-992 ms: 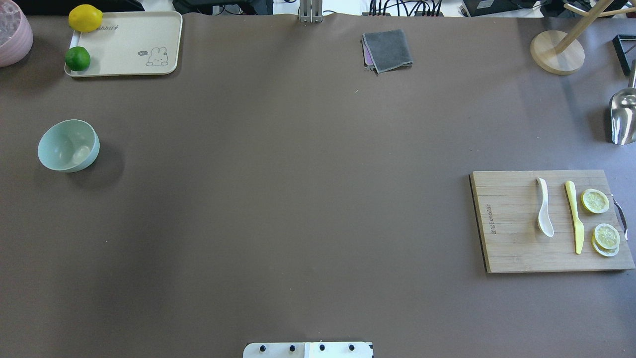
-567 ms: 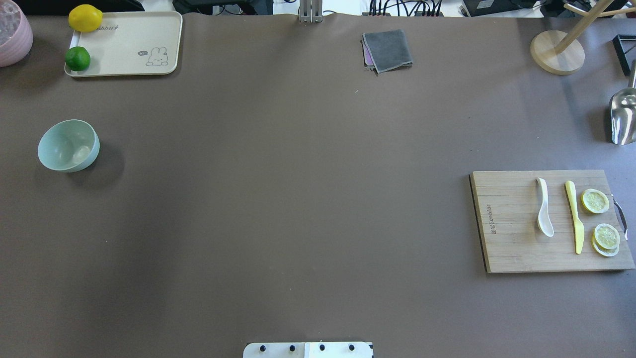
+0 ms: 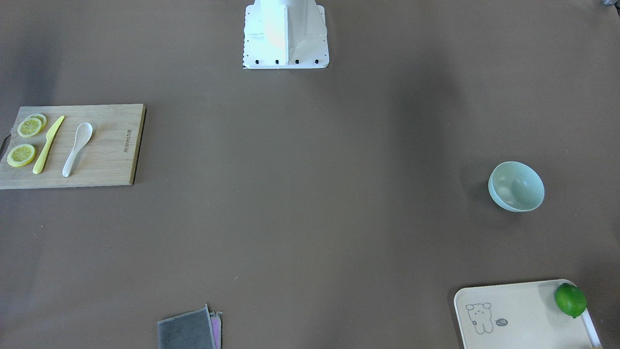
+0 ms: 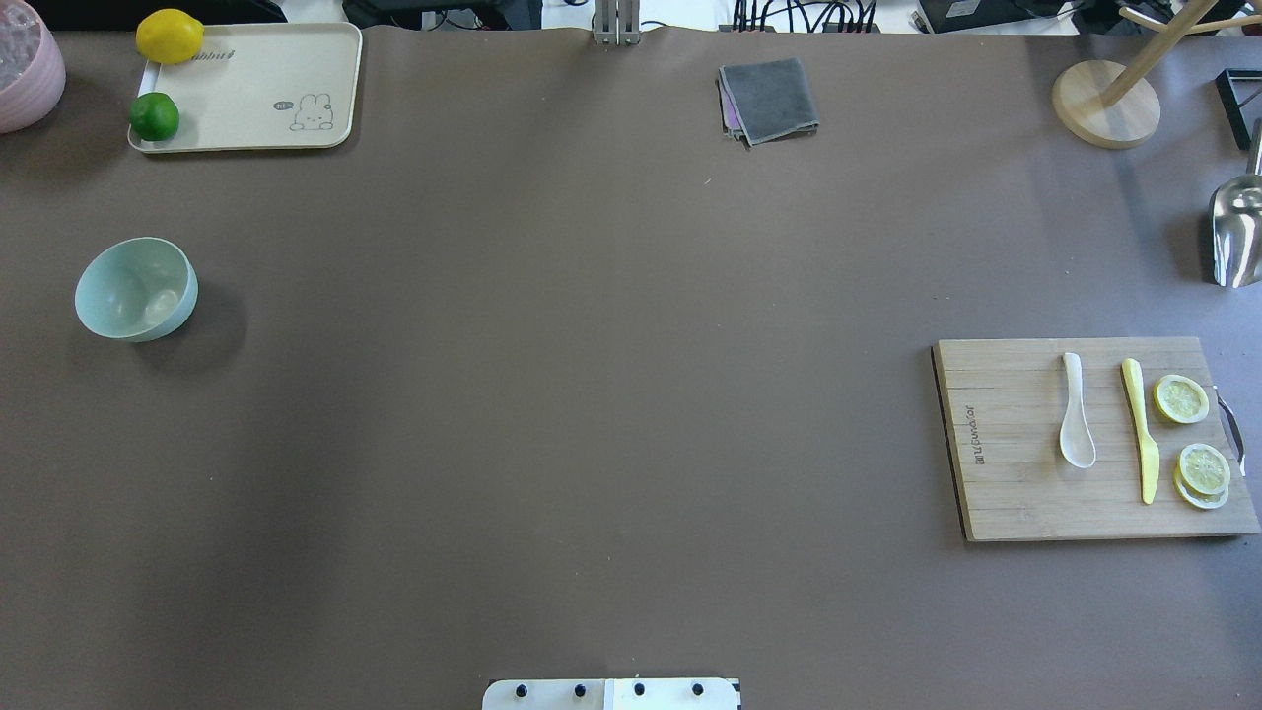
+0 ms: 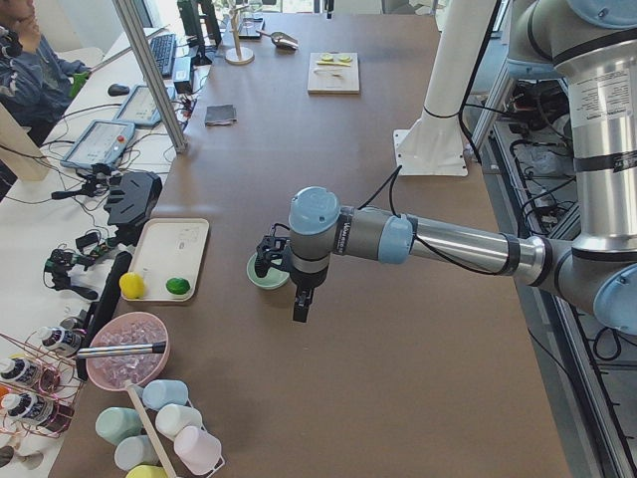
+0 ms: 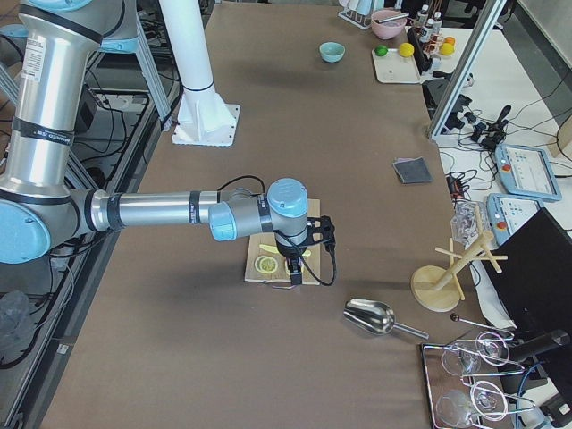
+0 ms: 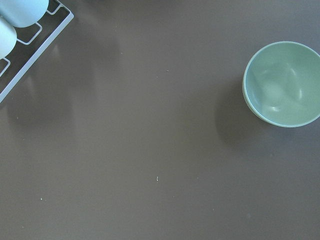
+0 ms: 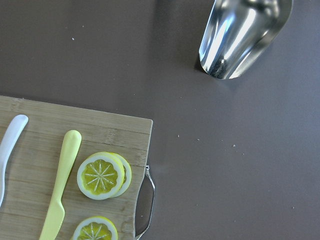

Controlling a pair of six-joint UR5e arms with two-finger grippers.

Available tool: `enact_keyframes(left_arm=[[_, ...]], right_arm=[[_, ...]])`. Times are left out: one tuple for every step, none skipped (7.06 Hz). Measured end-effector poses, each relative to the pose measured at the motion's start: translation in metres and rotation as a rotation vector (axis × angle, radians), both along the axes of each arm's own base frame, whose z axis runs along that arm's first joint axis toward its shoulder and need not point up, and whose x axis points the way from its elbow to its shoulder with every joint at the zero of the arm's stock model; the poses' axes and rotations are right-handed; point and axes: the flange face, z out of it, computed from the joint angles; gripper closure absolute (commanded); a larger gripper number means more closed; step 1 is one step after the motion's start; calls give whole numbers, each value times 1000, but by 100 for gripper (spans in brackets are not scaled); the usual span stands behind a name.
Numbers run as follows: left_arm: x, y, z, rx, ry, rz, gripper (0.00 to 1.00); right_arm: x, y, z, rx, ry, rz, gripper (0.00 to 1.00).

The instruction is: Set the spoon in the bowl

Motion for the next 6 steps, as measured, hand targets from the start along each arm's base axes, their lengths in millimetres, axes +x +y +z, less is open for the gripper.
enact_keyframes(left_arm=[[4,-9,9,-5,2,8,2],[11,-18,20,-4,3,21,2],[20,-30,27,-7,8,15,3],[37,-44,31,-22,19,-14,3],[68,-60,33,-35,39,-34,3],[102,-76,29,-56,60,-48,3]], right_arm=[[-1,0,-1,18,-9,-4,0],[-4,2,-2,23,-19,-13,0],[-8,5,-2,16,-47,-25,0],[-11,7,-3,7,-85,-37,0],[-13,8,-5,3,-109,-44,0],[-14,8,-6,2,-120,-47,0]])
